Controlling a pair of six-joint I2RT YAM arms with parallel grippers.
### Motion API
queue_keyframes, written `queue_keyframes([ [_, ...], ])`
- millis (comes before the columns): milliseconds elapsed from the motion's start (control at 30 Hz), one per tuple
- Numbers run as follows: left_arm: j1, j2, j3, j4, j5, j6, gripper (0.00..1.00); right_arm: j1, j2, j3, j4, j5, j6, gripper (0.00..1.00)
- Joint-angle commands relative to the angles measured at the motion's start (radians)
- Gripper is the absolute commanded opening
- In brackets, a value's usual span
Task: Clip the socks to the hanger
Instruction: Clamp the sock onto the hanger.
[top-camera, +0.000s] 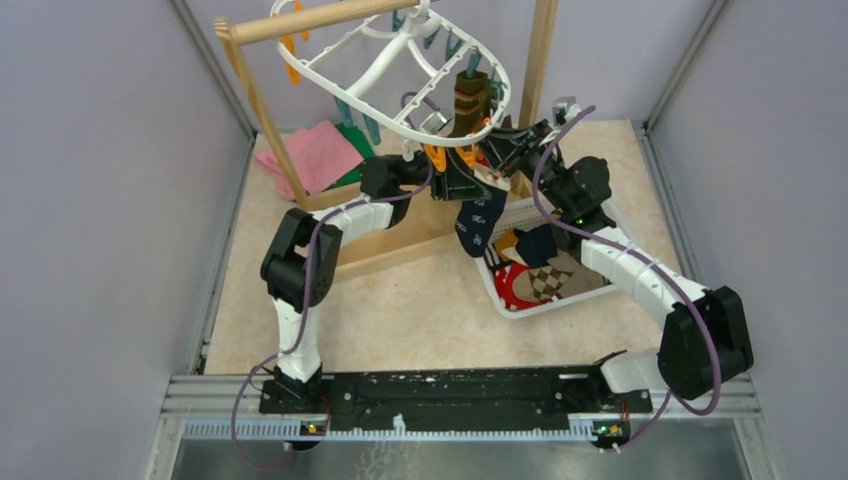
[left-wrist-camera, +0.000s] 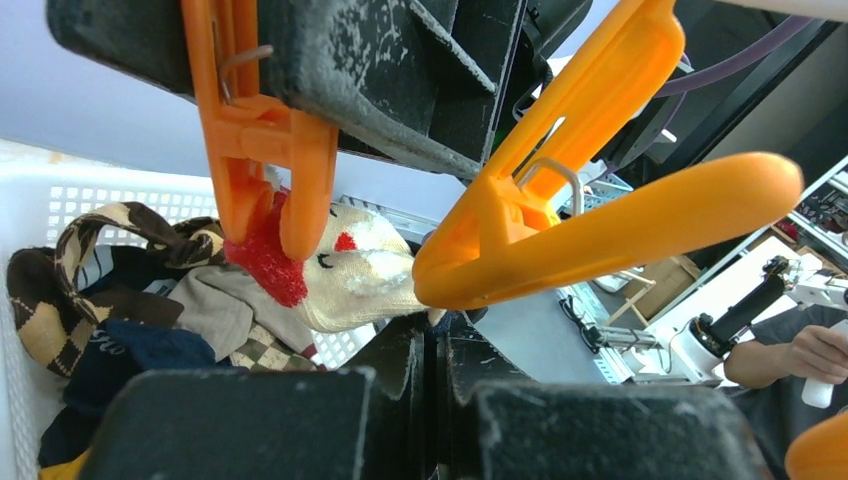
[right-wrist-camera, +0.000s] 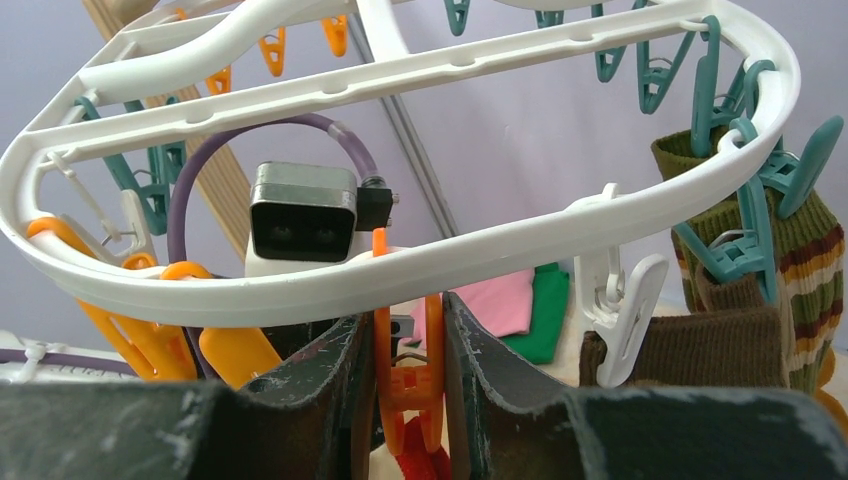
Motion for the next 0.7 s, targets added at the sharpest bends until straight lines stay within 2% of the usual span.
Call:
queue_keyframes([
  [0, 0.015, -0.027, -0.014, 0.303, -0.01, 0.046, 0.0, -0.003, -0.015, -0.002, 0.067, -0.018, 0.01, 0.12],
  [200, 0.053, -0.025, -0.057, 0.302, -0.048, 0.05, 0.0, -0.005, -0.031, -0.001, 0.056, -0.023, 0.009, 0.12],
  [667, 0.056, -0.064, -0.051, 0.303, -0.055, 0.053, 0.0, -0.004, 0.002, 0.005, 0.085, -0.045, 0.048, 0.12],
])
